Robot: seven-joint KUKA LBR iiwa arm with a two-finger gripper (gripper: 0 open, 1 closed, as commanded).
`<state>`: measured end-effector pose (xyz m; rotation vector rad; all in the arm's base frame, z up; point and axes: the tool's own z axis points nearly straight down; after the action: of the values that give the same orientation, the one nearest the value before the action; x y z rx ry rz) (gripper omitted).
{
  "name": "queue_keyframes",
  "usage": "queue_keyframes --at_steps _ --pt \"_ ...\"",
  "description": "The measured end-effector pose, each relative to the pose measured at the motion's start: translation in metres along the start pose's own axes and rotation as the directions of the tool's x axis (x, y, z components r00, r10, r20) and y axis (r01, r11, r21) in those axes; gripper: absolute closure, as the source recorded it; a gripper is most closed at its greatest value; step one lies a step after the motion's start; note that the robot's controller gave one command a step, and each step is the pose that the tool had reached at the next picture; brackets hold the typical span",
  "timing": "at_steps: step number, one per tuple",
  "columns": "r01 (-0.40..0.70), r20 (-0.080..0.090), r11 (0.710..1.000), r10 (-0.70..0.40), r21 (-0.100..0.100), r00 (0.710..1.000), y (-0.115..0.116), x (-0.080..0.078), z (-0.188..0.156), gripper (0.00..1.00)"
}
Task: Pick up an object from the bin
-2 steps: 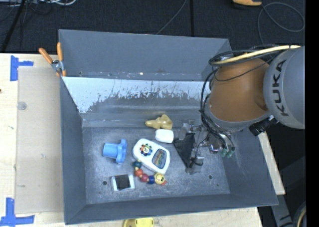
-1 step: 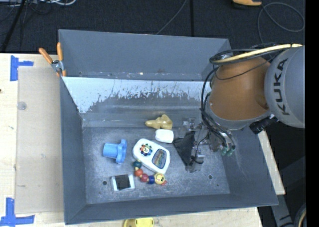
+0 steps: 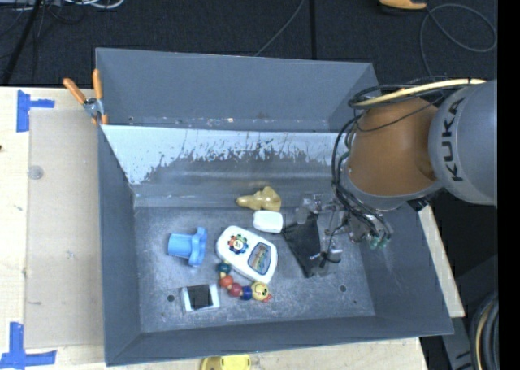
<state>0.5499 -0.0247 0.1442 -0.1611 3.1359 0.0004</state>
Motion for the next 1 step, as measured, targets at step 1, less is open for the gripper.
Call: queue_keyframes --at_steps 1 --pt "-0.159 -0.004 0.987 0.159 -0.001 0.987 -0.0228 0.0002 0.0514 0.00"
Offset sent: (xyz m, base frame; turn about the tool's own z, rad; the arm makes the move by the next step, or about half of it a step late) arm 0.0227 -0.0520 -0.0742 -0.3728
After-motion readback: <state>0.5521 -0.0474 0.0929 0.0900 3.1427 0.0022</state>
